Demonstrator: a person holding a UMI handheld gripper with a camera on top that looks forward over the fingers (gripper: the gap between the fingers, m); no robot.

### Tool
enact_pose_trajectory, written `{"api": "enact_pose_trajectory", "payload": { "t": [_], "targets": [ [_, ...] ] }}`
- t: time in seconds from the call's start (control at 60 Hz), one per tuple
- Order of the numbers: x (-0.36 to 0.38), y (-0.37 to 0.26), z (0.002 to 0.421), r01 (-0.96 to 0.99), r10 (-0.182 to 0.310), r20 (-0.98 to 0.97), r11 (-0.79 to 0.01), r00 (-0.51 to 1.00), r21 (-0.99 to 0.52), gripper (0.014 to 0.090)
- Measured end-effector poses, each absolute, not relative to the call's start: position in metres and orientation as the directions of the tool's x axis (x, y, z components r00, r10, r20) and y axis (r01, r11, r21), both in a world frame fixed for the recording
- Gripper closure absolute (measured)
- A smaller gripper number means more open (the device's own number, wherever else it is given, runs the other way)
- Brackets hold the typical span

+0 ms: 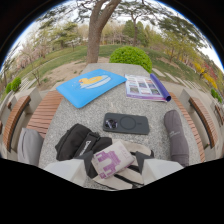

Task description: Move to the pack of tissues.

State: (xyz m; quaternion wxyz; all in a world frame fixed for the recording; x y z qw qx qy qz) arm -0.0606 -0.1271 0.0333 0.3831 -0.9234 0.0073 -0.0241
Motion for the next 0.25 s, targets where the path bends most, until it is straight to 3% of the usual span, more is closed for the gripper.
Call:
{"api": "enact_pose_trajectory", "payload": {
  "t": [0.25],
  "targets": [
    [-0.0631, -0.1269, 0.0356, 0.002, -0.030, 0.033, -0.703, 0.999, -0.711, 0.0201]
  ]
}}
